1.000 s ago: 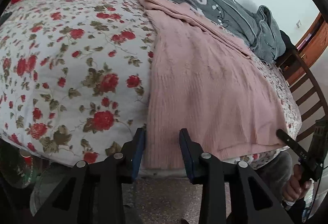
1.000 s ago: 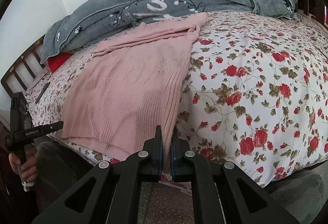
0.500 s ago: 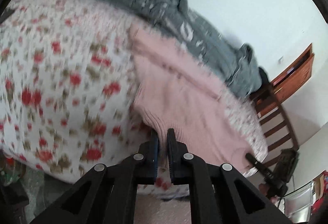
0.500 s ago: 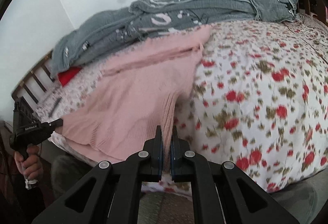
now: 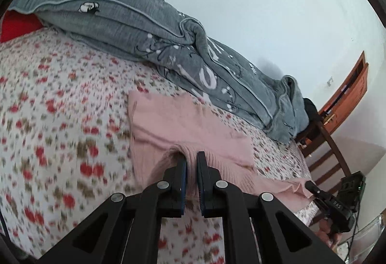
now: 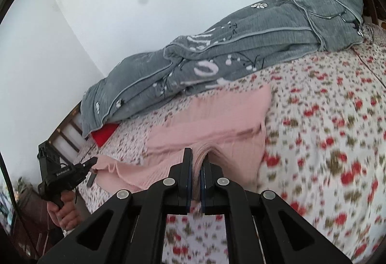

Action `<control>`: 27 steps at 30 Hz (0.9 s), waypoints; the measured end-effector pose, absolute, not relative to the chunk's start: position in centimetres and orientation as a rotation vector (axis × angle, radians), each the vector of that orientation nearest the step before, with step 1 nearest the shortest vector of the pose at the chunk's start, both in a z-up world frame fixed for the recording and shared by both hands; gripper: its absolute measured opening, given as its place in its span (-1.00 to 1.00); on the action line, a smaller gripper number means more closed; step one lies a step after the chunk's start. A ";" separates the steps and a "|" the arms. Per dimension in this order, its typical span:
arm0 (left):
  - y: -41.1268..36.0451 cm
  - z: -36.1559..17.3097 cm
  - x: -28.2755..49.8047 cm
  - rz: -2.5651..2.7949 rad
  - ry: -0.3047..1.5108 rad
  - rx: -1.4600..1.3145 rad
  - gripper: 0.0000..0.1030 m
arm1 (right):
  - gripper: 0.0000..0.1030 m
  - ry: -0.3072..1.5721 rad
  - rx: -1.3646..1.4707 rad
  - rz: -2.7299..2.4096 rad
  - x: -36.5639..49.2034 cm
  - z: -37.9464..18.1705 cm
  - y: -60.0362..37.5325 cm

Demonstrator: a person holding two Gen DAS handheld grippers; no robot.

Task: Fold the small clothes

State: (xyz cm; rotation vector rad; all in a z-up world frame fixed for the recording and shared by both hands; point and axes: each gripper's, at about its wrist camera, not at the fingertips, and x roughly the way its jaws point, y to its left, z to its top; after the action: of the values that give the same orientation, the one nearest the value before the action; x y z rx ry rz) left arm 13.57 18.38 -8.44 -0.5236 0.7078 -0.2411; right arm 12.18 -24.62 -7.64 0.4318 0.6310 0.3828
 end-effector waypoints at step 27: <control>17.4 -14.7 36.6 -0.121 0.816 -0.505 -0.82 | -0.89 0.763 0.382 0.306 36.3 -13.1 -23.5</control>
State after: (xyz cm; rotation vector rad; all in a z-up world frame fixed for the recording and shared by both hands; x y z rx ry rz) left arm 36.55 17.42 -14.66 -0.5052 0.8157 -0.1211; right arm 36.35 -23.54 -13.12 0.3823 0.7634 0.3056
